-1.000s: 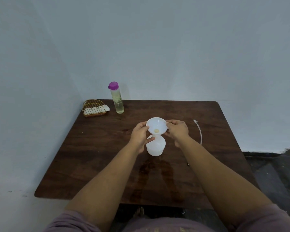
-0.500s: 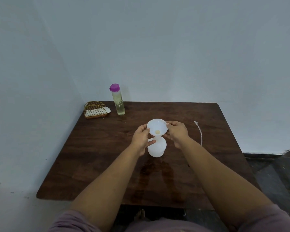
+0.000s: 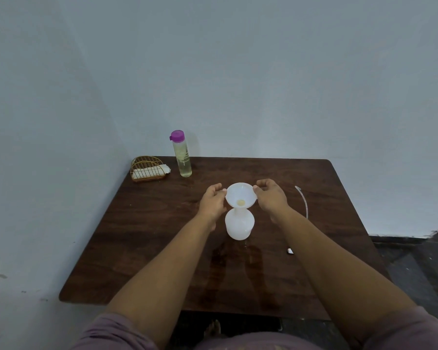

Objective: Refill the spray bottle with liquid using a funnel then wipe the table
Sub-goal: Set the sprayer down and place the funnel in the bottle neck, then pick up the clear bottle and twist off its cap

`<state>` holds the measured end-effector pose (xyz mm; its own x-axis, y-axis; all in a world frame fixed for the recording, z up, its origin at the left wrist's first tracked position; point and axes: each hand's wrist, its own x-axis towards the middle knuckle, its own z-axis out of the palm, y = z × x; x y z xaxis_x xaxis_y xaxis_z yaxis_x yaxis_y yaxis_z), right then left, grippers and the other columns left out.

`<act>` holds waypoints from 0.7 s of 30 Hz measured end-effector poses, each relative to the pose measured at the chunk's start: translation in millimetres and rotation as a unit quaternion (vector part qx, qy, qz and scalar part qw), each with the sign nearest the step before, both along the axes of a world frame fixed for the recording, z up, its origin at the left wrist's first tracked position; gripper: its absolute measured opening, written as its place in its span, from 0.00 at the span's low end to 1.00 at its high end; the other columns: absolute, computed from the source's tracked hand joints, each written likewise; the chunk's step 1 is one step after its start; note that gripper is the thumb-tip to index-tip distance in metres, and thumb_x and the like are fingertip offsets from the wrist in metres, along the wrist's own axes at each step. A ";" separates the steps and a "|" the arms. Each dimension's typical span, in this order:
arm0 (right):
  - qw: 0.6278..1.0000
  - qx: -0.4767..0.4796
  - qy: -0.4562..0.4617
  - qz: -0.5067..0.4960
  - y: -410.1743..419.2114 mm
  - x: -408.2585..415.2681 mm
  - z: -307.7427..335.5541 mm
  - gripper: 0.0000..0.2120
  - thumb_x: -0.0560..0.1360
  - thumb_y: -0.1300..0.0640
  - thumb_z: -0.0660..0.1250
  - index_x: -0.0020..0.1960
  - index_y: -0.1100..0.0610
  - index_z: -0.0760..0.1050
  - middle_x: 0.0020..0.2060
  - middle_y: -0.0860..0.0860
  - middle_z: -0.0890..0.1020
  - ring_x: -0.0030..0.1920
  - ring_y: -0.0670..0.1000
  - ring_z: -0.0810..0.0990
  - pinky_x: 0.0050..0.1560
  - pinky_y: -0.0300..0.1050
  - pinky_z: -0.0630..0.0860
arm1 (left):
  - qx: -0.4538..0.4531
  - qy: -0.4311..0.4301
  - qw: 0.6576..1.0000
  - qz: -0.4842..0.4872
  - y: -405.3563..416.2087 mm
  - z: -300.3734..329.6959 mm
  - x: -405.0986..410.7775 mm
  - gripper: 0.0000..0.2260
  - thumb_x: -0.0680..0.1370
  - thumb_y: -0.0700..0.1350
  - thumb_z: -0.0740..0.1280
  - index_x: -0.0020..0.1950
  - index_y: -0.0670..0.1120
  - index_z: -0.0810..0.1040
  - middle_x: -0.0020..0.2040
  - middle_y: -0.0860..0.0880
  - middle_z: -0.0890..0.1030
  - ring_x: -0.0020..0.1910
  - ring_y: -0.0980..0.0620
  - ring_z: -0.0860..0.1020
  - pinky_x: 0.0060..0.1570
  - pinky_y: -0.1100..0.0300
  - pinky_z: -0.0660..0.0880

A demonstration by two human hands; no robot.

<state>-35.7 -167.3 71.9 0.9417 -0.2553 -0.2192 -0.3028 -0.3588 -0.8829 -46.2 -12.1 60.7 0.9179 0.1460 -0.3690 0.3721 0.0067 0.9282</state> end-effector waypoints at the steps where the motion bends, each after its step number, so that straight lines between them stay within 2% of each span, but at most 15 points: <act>1: 1.000 -0.016 -0.003 0.009 1.2 0.0 1.2 0.15 0.80 0.54 0.62 0.66 0.54 0.70 0.58 0.52 0.77 0.53 0.50 0.74 0.53 0.45 0.73 | 0.006 -0.004 1.000 0.001 1.4 1.4 -0.1 0.18 0.82 0.44 0.61 0.73 0.47 0.68 0.68 0.48 0.74 0.64 0.49 0.73 0.63 0.50 0.74; 3: 0.998 -0.057 -0.016 0.025 4.1 0.7 4.0 0.16 0.80 0.53 0.61 0.66 0.54 0.69 0.59 0.53 0.76 0.55 0.51 0.75 0.52 0.44 0.72 | 0.018 -0.013 1.000 0.004 5.2 1.0 0.4 0.19 0.82 0.44 0.61 0.73 0.48 0.68 0.67 0.49 0.73 0.62 0.51 0.72 0.64 0.50 0.73; 5: 0.992 -0.113 -0.036 0.038 6.5 3.0 6.0 0.15 0.79 0.52 0.61 0.65 0.53 0.70 0.60 0.54 0.75 0.60 0.54 0.74 0.56 0.47 0.73 | 0.034 -0.026 0.999 0.010 9.9 0.4 1.0 0.20 0.82 0.45 0.62 0.73 0.49 0.66 0.66 0.49 0.73 0.62 0.52 0.73 0.66 0.48 0.72; 7: 0.984 -0.167 -0.044 0.045 9.5 4.3 9.3 0.15 0.79 0.50 0.60 0.65 0.52 0.70 0.62 0.53 0.73 0.64 0.57 0.69 0.60 0.53 0.70 | 0.052 -0.042 0.998 0.021 15.6 1.2 4.2 0.21 0.81 0.46 0.63 0.74 0.51 0.65 0.66 0.49 0.74 0.63 0.51 0.73 0.66 0.46 0.72; 9: 0.974 -0.216 -0.049 0.055 14.1 5.7 14.7 0.16 0.79 0.48 0.60 0.65 0.50 0.70 0.63 0.53 0.71 0.65 0.57 0.65 0.60 0.55 0.67 | 0.066 -0.058 0.996 0.035 23.0 5.1 8.8 0.22 0.81 0.46 0.64 0.75 0.51 0.64 0.66 0.48 0.74 0.64 0.50 0.73 0.66 0.46 0.72; 11: 0.961 -0.259 -0.072 0.067 19.9 9.7 22.7 0.16 0.79 0.48 0.60 0.65 0.49 0.70 0.63 0.53 0.70 0.65 0.57 0.64 0.59 0.55 0.66 | 0.072 -0.074 0.994 0.047 30.4 12.6 13.3 0.22 0.81 0.46 0.64 0.75 0.50 0.64 0.66 0.48 0.75 0.63 0.50 0.73 0.66 0.48 0.72; 15: 0.942 -0.301 -0.113 0.094 35.8 28.5 41.9 0.17 0.78 0.47 0.61 0.65 0.50 0.69 0.63 0.53 0.70 0.65 0.57 0.64 0.60 0.55 0.64 | 0.116 -0.104 0.986 0.052 48.0 25.8 25.6 0.24 0.80 0.46 0.66 0.75 0.48 0.64 0.65 0.49 0.75 0.63 0.52 0.73 0.61 0.58 0.70; 18: 0.934 -0.311 -0.133 0.117 54.1 48.4 52.2 0.18 0.77 0.46 0.62 0.65 0.50 0.69 0.63 0.54 0.70 0.65 0.57 0.64 0.60 0.55 0.65 | 0.161 -0.117 0.979 0.040 65.3 31.7 44.4 0.27 0.79 0.46 0.68 0.75 0.49 0.63 0.67 0.49 0.73 0.65 0.49 0.73 0.66 0.49 0.72; 21: 0.924 -0.322 -0.143 0.145 71.7 72.6 58.5 0.18 0.77 0.47 0.62 0.65 0.50 0.68 0.63 0.54 0.69 0.65 0.58 0.63 0.60 0.55 0.65 | 0.202 -0.122 0.971 0.039 82.5 35.4 67.6 0.29 0.77 0.47 0.70 0.75 0.47 0.62 0.68 0.47 0.72 0.65 0.47 0.73 0.66 0.46 0.73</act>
<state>36.9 -95.5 130.5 0.9868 0.0255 0.1601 0.1014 -0.8677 -0.4866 21.4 70.3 96.1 0.9513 0.3057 -0.0406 0.1542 -0.3575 0.9211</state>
